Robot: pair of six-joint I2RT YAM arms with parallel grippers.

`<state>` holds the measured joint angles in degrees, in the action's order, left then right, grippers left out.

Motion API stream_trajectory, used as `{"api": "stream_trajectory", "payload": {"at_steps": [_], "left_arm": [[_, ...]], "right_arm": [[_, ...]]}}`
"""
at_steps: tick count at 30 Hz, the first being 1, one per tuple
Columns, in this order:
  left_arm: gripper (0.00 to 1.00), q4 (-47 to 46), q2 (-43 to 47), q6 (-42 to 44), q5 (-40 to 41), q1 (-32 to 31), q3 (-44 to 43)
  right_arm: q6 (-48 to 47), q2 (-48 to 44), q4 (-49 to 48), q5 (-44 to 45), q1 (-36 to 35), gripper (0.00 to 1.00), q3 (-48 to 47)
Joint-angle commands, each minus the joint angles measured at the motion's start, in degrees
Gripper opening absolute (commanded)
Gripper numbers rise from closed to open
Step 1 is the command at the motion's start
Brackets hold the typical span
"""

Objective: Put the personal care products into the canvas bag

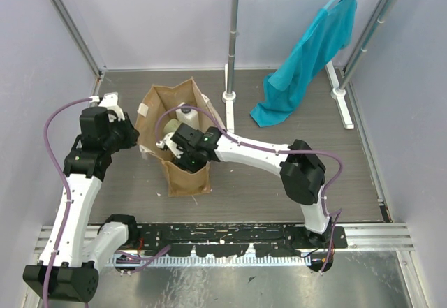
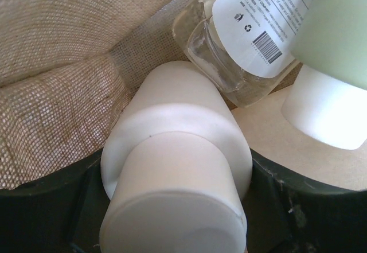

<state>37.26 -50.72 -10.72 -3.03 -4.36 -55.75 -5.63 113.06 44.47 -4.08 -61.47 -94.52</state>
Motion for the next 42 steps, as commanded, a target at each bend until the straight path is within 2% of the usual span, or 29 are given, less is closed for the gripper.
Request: {"api": "stream_trajectory", "payload": {"at_steps": [1, 5, 13, 21, 24, 28, 31, 33, 38, 39, 42], "left_arm": [[0.25, -1.0, -0.4, 0.9, 0.9, 0.2, -2.1], [0.25, -1.0, -0.5, 1.0, 0.9, 0.2, -2.3], [0.25, -0.9, -0.4, 1.0, 1.0, 0.1, -2.2], [0.26, -0.8, -0.3, 0.8, 1.1, 0.2, -3.3], [0.28, -0.8, -0.4, 0.7, 0.7, 0.2, -4.2], [0.31, -0.7, -0.5, 0.4, 0.0, 0.2, -5.4], [0.38, -0.5, -0.6, 0.0, -1.0, 0.2, -6.4], [0.50, -0.5, -0.6, -0.4, -2.1, 0.2, -7.3], [0.94, -1.3, -0.2, -2.2, -2.9, 0.2, -9.3], [1.00, -1.4, -0.1, -2.4, -2.0, 0.2, -9.6], [0.98, 0.2, -0.5, -2.2, 1.0, 0.2, -11.8]], "right_arm": [[0.2, -5.0, 2.6, 6.2, -1.6, 0.01, 4.4], [-0.1, -5.4, 1.8, 7.1, -2.8, 0.02, 7.6], [0.2, -6.2, 4.1, 5.0, -3.4, 0.53, 4.7], [-0.3, -6.6, 8.5, 4.1, -3.3, 0.89, -4.1], [0.0, -6.7, 9.9, 4.9, -3.2, 0.99, -8.4], [1.0, -5.9, 11.3, 7.2, -2.4, 1.00, -14.2], [1.6, -5.4, 12.1, 9.2, -1.9, 1.00, -17.9], [1.8, -5.6, 12.5, 10.8, -1.5, 1.00, -19.9], [2.5, -6.6, 11.4, 16.0, 0.2, 1.00, -24.1], [2.7, -7.0, 10.8, 16.1, 1.0, 1.00, -24.6], [3.8, -8.8, 8.7, 17.9, 4.5, 1.00, -25.4]]}}
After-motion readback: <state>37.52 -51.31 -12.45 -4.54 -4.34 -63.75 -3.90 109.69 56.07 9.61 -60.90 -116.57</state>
